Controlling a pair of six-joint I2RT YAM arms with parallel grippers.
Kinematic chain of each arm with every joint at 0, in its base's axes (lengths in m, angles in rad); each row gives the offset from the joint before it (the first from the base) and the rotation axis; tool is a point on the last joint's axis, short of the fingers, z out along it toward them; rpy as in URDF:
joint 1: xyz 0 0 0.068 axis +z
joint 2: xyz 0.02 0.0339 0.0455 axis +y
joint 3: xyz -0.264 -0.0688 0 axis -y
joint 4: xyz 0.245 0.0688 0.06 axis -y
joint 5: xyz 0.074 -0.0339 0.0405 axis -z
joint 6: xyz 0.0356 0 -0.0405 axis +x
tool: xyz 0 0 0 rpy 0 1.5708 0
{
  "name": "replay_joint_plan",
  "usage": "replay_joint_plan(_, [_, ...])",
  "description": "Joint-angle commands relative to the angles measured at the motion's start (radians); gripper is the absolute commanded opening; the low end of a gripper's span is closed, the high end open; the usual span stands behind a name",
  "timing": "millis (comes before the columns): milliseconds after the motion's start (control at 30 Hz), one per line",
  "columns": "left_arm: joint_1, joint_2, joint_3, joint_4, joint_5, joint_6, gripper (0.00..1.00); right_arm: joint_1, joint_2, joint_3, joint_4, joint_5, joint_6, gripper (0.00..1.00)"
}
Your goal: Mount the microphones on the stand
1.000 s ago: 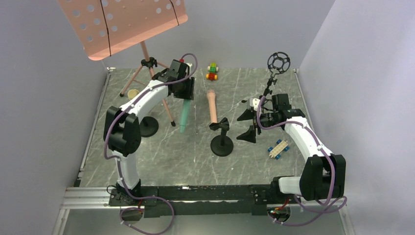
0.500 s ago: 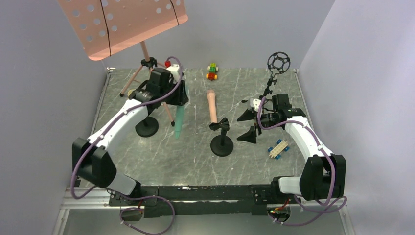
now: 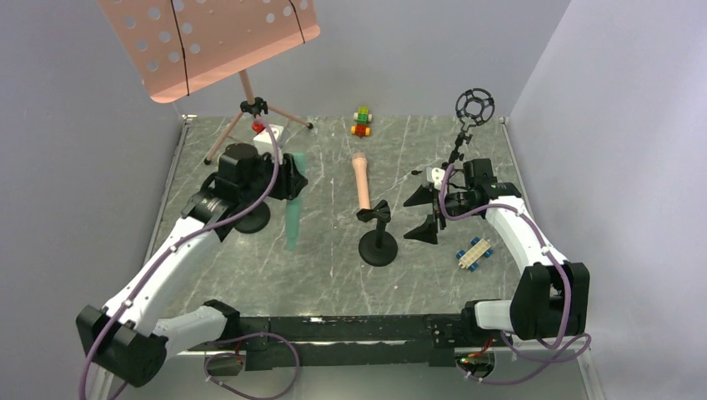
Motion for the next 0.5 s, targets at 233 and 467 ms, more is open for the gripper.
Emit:
replay_joint_plan(233, [-0.001,-0.253,-0.168,0.137,0.077,0.036,0.07,0.003,0.016,0.144,-0.18,-0.008,-0.122,1.0])
replay_joint_plan(467, [-0.001,-0.356,-0.247,0.158,0.116,0.045,0.07,0.033,-0.001,0.18,-0.228,0.058,-0.123,1.0])
